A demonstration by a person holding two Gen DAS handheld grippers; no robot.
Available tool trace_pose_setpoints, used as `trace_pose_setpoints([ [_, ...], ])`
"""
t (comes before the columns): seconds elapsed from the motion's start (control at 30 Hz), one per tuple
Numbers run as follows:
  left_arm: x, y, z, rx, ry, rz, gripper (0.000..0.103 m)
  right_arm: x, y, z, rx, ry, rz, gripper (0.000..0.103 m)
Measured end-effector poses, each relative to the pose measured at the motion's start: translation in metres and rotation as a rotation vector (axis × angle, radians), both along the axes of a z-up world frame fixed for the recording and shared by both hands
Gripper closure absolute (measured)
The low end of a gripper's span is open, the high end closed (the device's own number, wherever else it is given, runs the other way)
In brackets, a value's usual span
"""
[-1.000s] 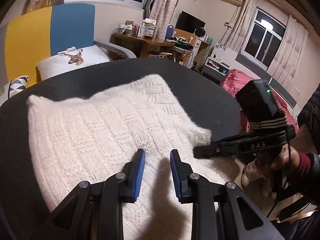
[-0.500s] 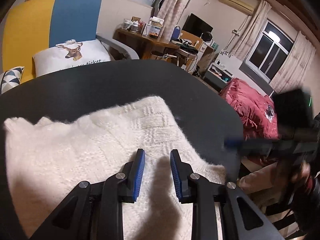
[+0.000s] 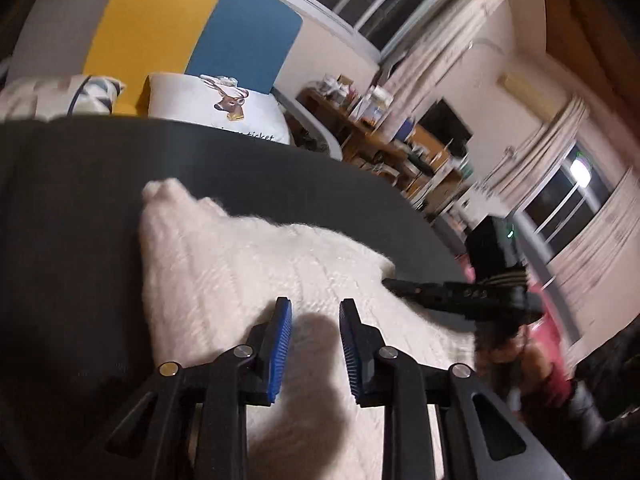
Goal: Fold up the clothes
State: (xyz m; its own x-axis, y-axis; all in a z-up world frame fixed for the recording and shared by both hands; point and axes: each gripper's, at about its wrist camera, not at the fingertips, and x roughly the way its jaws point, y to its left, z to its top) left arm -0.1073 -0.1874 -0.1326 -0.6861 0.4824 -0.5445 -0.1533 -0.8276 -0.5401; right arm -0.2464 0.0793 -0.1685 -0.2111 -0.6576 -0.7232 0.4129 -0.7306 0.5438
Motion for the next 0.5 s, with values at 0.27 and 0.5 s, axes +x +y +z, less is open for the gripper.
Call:
trace_pose_setpoints([
  [0.27, -0.005, -0.05, 0.022, 0.001, 0.053, 0.074, 0.077, 0.007, -0.01, 0.01, 0.068, 0.075, 0.02, 0.09],
  [0.5, -0.074, -0.038, -0.004, -0.114, -0.073, -0.04, 0.077, 0.014, -0.036, 0.011, 0.205, 0.163, 0.072, 0.084],
])
